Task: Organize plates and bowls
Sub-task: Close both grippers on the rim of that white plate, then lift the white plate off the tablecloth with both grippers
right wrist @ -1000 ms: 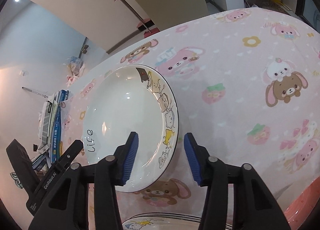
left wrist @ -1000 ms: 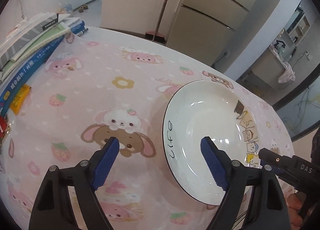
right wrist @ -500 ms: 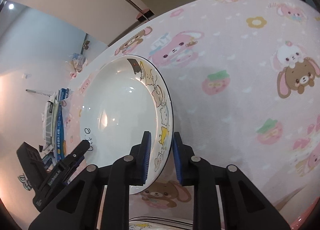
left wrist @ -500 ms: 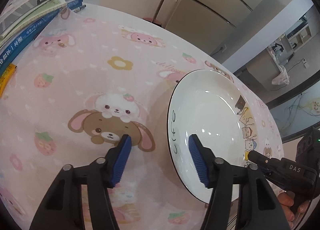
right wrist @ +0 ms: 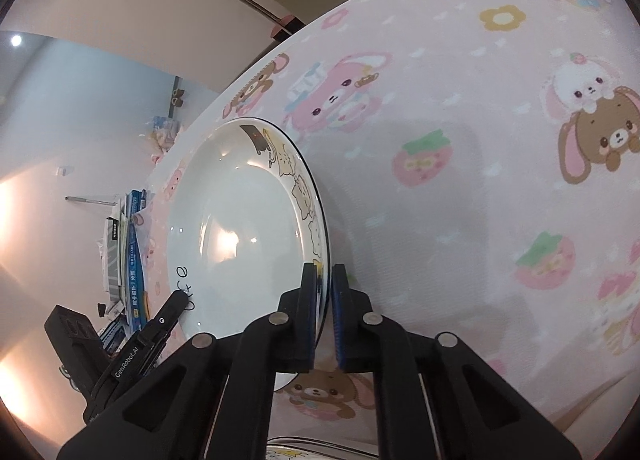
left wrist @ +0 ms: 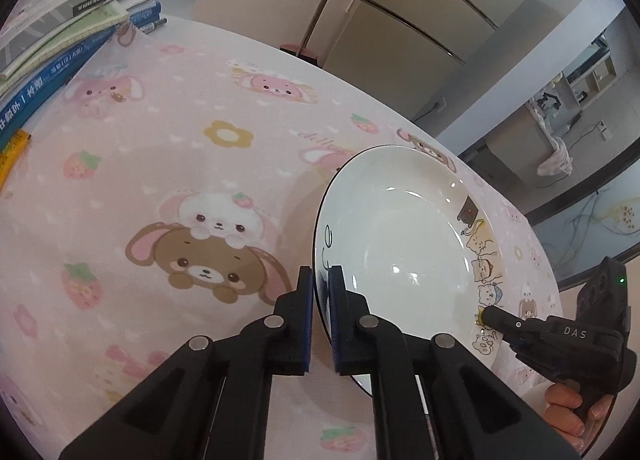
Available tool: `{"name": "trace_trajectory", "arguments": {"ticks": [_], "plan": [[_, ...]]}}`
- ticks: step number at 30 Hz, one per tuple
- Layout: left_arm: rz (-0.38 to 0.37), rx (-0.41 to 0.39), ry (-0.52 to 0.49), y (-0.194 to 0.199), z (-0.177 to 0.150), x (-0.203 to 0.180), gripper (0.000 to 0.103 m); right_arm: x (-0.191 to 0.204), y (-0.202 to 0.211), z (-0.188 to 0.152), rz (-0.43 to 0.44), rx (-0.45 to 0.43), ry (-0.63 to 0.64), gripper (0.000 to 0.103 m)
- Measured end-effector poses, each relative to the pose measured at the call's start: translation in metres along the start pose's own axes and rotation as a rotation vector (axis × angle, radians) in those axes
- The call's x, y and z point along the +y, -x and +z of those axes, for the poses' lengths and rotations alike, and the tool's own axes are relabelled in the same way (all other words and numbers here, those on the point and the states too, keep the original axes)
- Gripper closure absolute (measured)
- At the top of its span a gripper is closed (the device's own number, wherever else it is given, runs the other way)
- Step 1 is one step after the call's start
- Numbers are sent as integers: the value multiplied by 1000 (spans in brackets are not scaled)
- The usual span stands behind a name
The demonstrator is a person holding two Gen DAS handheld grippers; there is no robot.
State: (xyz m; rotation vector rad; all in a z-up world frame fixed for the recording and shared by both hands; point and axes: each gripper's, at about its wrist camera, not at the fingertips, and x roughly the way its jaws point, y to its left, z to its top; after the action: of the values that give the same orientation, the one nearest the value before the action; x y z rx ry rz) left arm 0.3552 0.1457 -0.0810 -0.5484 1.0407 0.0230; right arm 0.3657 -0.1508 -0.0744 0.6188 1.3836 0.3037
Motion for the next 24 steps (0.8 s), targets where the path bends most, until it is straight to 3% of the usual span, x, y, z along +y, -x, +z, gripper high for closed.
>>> {"name": "trace_trajectory", "arguments": {"ticks": [4, 11, 16, 21, 24], "plan": [[-51, -8, 39, -8, -3, 6, 95, -17, -9, 5, 106, 52, -70, 96], [-119, -27, 105, -15, -4, 17, 94, -19, -11, 5, 131, 62, -79, 95], [-187, -15, 171, -20, -4, 28, 94, -31, -14, 9, 199, 93, -110, 95], [-173, -5, 128, -19, -4, 23, 93, -21, -13, 7, 156, 76, -70, 94], [-163, -6, 121, -19, -5, 21, 93, -9, -11, 7, 132, 62, 3, 84]]}}
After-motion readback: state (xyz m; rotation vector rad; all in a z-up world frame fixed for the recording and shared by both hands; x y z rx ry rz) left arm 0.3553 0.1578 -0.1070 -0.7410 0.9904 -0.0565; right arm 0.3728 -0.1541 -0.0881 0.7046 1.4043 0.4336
